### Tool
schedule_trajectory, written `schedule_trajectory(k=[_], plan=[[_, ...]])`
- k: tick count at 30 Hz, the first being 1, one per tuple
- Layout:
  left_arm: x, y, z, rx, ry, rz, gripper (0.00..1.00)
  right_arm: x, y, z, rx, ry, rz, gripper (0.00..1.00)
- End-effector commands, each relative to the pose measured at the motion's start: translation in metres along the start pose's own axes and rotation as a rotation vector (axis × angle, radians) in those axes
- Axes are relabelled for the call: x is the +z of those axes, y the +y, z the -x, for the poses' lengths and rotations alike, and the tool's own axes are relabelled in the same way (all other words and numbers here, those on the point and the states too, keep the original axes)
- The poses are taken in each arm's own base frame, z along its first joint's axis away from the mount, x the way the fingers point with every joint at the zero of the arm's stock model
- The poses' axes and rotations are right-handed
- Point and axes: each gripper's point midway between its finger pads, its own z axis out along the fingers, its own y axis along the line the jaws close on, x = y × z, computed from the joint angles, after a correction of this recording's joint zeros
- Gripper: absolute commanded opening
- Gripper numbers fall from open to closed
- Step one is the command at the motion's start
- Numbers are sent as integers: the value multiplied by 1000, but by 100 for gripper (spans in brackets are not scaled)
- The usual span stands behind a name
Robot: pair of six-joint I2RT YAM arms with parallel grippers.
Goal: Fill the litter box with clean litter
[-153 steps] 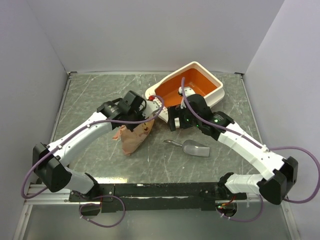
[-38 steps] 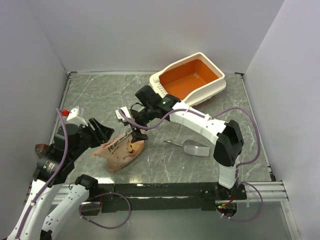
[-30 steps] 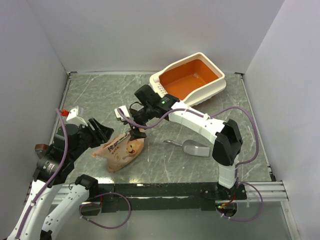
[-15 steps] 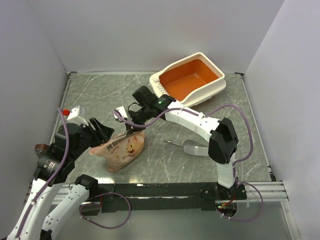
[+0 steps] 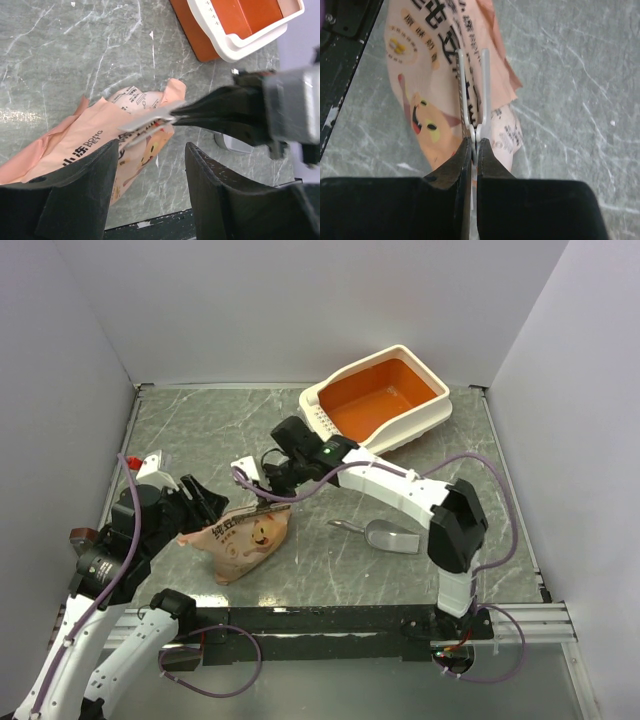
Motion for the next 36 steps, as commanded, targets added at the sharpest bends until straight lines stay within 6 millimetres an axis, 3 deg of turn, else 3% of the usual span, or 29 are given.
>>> schedule_trajectory(k=[1,5,10,13,16,22,25,27,28,29,36], plan=[[-1,-3,9,16,-38,-12,61,-43,-4,30,-52,-55,-136,0],[1,-5,11,19,-39,-16,61,-63,-1,23,-27,-27,-216,0],[5,-8,11,28,-41,-33,61,-98,-18,-8,139,55,-416,0],[12,-9,11,43,-29,-35,61,-130,-36,-40,304,105,-567,0],[19,-16,11,43,-14,-62,61,-168,-53,-83,502,143,-755,0],[30,-22,8,53,13,-87,61,-226,-51,-172,785,285,-1054,0],[34,-26,9,57,21,-102,61,-254,-42,-204,871,358,-1194,0],[35,-28,9,64,29,-106,61,-267,-36,-207,918,311,-1253,0],[35,-28,9,67,33,-107,61,-274,-30,-220,952,304,-1285,0],[36,-28,9,73,36,-106,61,-283,-27,-214,958,264,-1318,0],[40,-31,8,91,42,-124,61,-289,3,-228,1052,219,-1397,0]])
